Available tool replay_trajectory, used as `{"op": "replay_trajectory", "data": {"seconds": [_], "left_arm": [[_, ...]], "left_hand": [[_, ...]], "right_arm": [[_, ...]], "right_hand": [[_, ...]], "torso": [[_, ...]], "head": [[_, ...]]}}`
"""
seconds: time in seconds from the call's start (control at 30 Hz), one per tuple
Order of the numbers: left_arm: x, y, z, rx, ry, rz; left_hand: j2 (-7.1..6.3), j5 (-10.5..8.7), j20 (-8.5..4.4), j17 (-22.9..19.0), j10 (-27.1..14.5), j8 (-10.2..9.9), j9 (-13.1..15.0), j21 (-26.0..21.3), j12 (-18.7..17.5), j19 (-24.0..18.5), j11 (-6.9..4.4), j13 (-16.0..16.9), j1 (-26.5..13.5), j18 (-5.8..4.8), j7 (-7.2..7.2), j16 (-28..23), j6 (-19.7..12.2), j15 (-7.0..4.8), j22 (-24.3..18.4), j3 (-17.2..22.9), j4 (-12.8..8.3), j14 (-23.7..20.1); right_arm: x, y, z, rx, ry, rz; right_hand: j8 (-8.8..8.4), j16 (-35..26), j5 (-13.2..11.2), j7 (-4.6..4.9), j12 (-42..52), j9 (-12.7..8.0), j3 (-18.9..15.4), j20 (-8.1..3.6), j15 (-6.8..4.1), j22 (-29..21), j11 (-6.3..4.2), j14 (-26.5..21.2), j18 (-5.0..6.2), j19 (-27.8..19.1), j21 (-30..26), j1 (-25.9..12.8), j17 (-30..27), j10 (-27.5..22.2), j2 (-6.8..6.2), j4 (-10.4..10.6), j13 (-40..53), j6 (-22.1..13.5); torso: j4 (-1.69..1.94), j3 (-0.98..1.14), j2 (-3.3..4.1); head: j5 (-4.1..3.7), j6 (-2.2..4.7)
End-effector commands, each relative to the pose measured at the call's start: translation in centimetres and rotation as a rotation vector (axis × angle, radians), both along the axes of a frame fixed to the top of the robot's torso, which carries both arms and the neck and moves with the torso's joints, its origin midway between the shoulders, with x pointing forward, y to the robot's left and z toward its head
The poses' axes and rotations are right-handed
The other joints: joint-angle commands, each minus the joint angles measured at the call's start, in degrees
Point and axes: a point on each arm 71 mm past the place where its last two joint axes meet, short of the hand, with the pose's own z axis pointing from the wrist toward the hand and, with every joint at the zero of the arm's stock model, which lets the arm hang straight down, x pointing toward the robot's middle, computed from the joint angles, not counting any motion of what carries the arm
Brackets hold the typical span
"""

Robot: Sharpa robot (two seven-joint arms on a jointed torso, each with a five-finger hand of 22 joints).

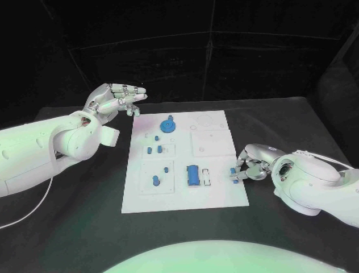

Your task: Assemble the parts on the task board

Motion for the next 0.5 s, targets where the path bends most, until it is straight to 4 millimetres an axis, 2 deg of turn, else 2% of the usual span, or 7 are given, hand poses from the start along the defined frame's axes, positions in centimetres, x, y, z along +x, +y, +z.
{"op": "replay_trajectory", "data": {"seconds": [0.03,0.33,0.4,0.5], "left_arm": [[0.0,-0.1,0.1,-0.009,-0.004,-0.011],[0.0,-0.1,0.1,-0.01,-0.004,-0.012],[0.0,-0.1,0.1,-0.01,-0.004,-0.012],[0.0,-0.1,0.1,-0.01,-0.004,-0.012]], "left_hand": [[0.56,0.28,0.23,-0.1,-0.3,0.3,0.0,-0.2,0.2,-0.1,-0.14,0.0,-0.1,0.35,0.11,-0.1,-0.5,0.0,-0.1,-0.3,0.0,-0.3],[0.56,0.28,0.23,-0.1,-0.3,0.3,0.0,-0.2,0.2,-0.1,-0.14,0.0,-0.1,0.35,0.11,-0.1,-0.5,0.0,-0.1,-0.3,0.0,-0.3],[0.56,0.28,0.23,-0.1,-0.3,0.3,0.0,-0.2,0.2,-0.1,-0.14,0.0,-0.1,0.35,0.11,-0.1,-0.5,0.0,-0.1,-0.3,0.0,-0.3],[0.56,0.28,0.23,-0.1,-0.3,0.3,0.0,-0.2,0.2,-0.1,-0.14,0.0,-0.1,0.35,0.11,-0.1,-0.5,0.0,-0.1,-0.3,0.0,-0.3]], "right_arm": [[0.0,0.2,-0.1,-0.039,0.005,0.031],[0.2,0.9,-0.3,-0.114,-0.02,0.089],[0.3,1.1,-0.4,-0.129,-0.028,0.102],[0.3,1.4,-0.5,-0.152,-0.039,0.12]], "right_hand": [[0.33,0.3,0.4,0.0,0.3,0.2,0.1,-0.6,-0.4,12.3,-0.41,5.0,-0.94,3.8,0.3,1.1,9.5,1.8,0.01,-0.7,7.5,0.5],[0.27,0.3,-0.2,-0.14,0.0,0.9,0.8,-0.81,-0.58,12.4,-0.58,4.9,-0.97,3.9,0.4,4.8,9.5,1.6,0.14,-3.6,7.4,0.5],[0.14,0.3,-2.1,-0.18,0.0,1.0,1.9,-0.87,-0.65,12.4,-0.63,4.9,-0.98,3.9,0.4,6.7,9.5,1.5,0.95,-4.7,7.4,0.5],[-0.2,0.4,-3.1,-0.17,-0.1,1.0,3.7,-0.95,-0.7,12.4,-0.66,4.9,-0.98,3.9,0.4,9.1,9.6,1.4,1.94,-6.3,7.5,0.5]], "torso": [[0.08,-0.03,0.01],[0.12,-0.07,0.01],[0.17,-0.04,-0.02],[0.27,-0.02,-0.01]], "head": [[-0.08,-0.05],[-0.18,-0.16],[-0.32,-0.18],[-0.33,-0.2]]}}
